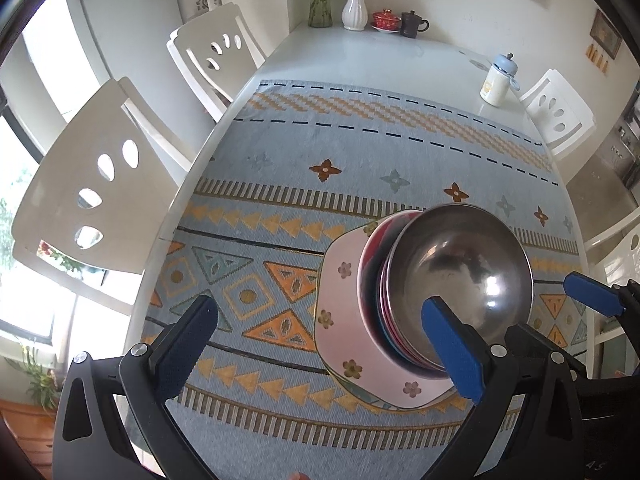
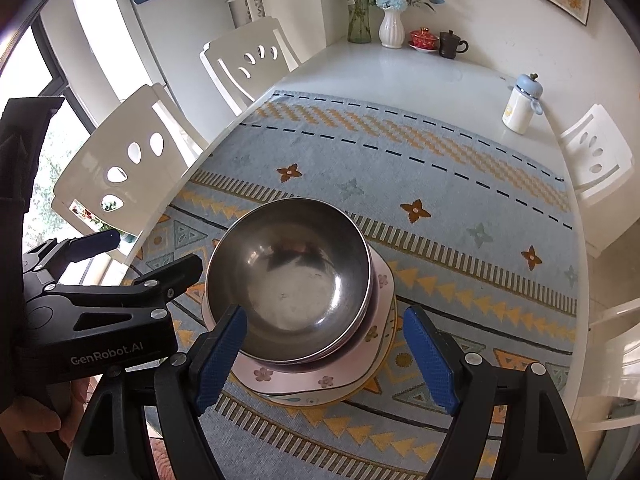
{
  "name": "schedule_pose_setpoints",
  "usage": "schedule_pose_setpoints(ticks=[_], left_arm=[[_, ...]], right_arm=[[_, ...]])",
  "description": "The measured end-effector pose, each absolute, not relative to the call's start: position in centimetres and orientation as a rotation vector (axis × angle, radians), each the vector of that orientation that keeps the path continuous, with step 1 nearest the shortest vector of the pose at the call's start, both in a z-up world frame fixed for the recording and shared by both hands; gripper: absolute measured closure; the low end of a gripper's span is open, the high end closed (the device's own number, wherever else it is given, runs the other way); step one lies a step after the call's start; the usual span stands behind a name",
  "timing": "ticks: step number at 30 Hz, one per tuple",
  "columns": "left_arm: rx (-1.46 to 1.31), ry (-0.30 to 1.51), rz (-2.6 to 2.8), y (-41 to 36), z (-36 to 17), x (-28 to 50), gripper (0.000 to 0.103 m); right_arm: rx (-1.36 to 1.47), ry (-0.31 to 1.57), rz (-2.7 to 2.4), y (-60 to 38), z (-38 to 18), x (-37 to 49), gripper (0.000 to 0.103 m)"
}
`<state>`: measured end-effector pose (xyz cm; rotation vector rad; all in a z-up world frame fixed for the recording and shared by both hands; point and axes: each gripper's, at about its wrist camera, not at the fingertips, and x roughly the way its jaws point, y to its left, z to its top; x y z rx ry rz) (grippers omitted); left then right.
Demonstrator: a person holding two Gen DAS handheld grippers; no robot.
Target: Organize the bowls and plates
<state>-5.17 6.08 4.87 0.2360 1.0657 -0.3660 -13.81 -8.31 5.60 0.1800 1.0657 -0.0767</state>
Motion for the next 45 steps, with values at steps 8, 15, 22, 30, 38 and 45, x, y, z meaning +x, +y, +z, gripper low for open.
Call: schedule_pose_setpoints(ticks=[8,15,22,30,38,45], left_arm=[[0.234,1.076,-0.365,5.8,4.7,-5.2,0.001],[0.239,1.073,-0.357,5.8,4.7,-5.4,0.001],[0.238,1.075,-0.350,6.0,4.7,-5.2,0.001],[0.235,1.078,-0.353,6.1,4.7,-5.1,0.001],[0.238,1.076,-0.359,6.0,4.6,-4.6,0.001],[0.241,1.073,-0.363,6.2,4.6,-4.4,0.001]], right_arm=[[0.190,1.077,-0.075,-8.7,5.4,-13.8,0.024],[0.188,1.081,-0.070,-8.8,5.4,-13.8,0.024],[0.188,1.087,-0.061,-8.7,5.2,-13.5,0.024],[0.188,1.093,-0.065,-8.5,5.0,-13.2,0.023],[0.189,1.098,-0.071,-8.6,4.9,-13.0,0.023],[0.190,1.099,-0.078,-8.6,4.7,-12.8,0.023]])
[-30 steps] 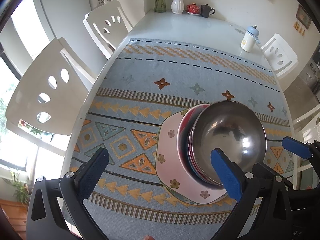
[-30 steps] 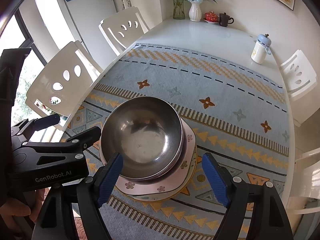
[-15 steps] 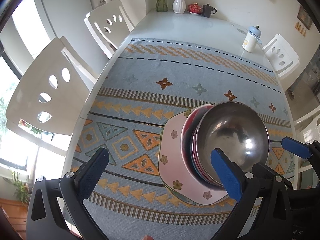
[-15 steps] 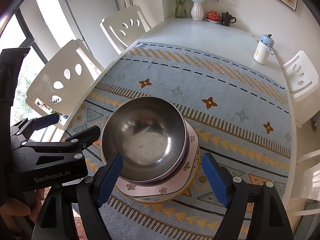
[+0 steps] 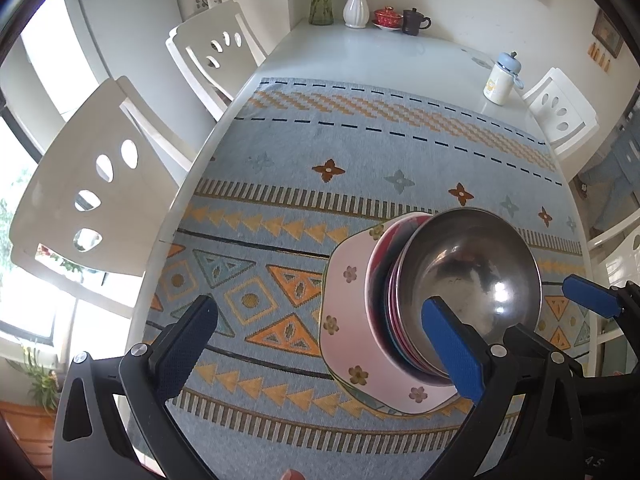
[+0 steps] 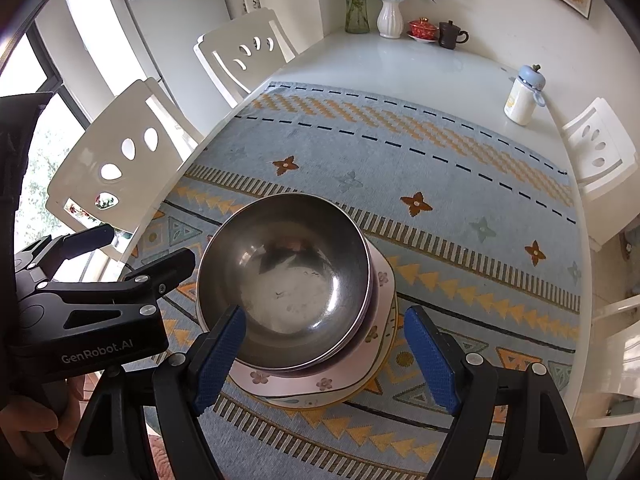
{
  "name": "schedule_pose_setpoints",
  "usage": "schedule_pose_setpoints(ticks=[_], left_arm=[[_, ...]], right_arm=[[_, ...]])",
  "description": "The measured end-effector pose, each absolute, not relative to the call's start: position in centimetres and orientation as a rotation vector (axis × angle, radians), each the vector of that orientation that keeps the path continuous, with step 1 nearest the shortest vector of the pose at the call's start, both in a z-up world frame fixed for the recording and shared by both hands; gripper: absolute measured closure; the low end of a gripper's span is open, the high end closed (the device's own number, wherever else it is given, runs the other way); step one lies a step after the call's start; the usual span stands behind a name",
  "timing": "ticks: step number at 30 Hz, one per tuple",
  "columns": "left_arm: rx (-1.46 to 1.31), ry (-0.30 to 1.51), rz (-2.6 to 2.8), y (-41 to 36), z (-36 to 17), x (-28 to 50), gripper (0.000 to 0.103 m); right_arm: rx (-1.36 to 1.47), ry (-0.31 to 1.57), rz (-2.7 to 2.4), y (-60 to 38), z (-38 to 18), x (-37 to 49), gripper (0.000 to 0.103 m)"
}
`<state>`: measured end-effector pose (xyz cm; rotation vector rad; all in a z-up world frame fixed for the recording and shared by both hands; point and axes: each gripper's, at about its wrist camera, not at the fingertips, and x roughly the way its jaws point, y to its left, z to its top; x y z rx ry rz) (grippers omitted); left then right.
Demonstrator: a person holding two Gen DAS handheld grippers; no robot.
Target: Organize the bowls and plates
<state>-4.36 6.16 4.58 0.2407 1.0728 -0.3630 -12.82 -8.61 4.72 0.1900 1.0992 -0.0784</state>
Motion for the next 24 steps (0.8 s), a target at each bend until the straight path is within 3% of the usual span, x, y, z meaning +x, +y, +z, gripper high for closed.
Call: schedule_pose_setpoints(ticks=[24], left_arm=[[0.223,1.074,-0.404,6.48,4.37,-3.99,0.001]], right_arm=[[0.191,1.099,-0.100,-8.21,4.69,-12.96,0.023]])
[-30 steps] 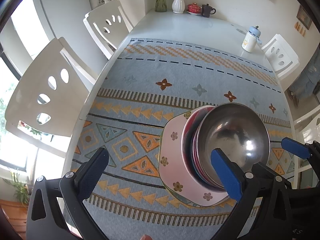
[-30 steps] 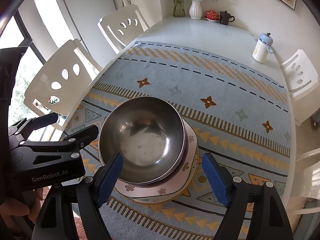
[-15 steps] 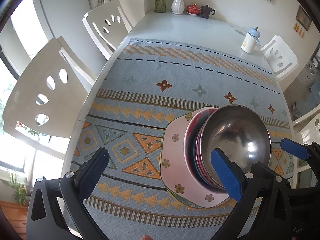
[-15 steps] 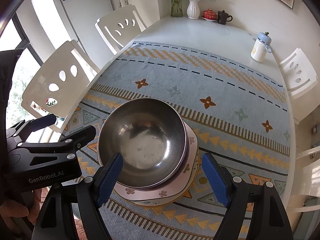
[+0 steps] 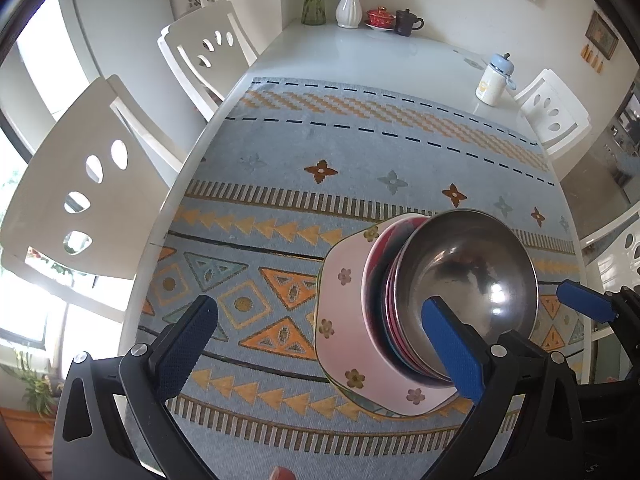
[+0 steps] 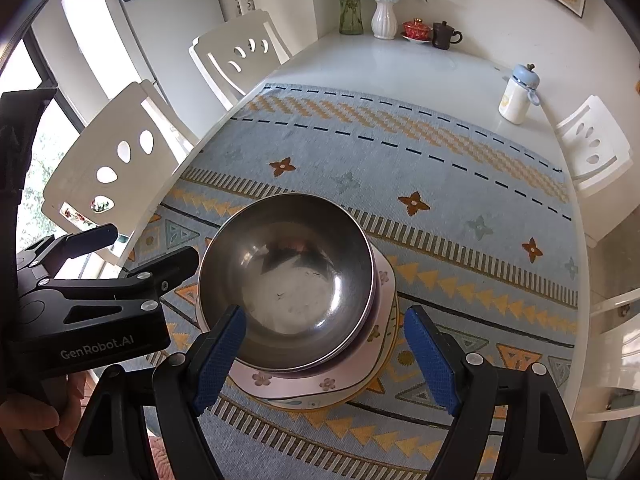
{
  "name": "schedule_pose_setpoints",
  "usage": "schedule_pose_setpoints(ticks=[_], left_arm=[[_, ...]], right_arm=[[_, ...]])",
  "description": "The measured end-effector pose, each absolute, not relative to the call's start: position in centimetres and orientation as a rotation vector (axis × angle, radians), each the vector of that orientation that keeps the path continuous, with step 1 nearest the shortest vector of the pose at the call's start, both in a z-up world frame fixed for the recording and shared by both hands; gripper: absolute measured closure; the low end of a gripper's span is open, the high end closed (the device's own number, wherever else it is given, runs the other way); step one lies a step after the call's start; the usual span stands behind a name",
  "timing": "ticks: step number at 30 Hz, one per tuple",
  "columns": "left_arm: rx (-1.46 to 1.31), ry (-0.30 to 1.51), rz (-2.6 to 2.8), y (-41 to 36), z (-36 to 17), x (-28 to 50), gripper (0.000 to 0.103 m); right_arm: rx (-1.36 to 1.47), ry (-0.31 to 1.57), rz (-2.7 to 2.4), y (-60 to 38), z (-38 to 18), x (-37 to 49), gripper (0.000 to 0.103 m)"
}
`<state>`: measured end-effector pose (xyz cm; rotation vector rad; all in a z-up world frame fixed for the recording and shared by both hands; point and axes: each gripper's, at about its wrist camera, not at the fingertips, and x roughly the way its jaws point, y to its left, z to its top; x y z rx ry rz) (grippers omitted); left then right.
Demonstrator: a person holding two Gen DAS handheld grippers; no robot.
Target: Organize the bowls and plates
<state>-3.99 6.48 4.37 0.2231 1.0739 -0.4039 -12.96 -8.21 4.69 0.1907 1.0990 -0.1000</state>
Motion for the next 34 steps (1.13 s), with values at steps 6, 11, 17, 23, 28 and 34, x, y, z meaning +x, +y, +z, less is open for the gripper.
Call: schedule_pose_setpoints(ticks=[6,11,17,23,28,34], left_arm=[[0.211,1.077,-0.394,6.9,4.3,-3.8,0.001],[0.195,1.078,-0.379,7.5,4.3,-3.6,0.001],[0.201,1.075,-0.361,7.8,4.1,-3.4,0.001],[0.200,1.076,-0.342,8.0,4.0,-3.0,0.001],[0.200,1.071,-0.335,7.8,4.0,-2.8,0.001],[0.230,1.006,-0.291,7.4,4.9,-3.1,0.001]], right_arm=[[0.185,1.097,-0.098,-8.0,4.8,-12.9,0.023],[0.182,1.099,-0.096,-7.7,4.7,-12.9,0.023],[0.143,1.100,-0.107,-7.3,4.6,-12.7,0.023],[0.154,1.096,-0.115,-7.5,4.6,-12.8,0.023],[0.172,1.087,-0.132,-8.1,4.7,-13.1,0.023],[0.190,1.085,-0.151,-8.9,4.7,-13.4,0.023]])
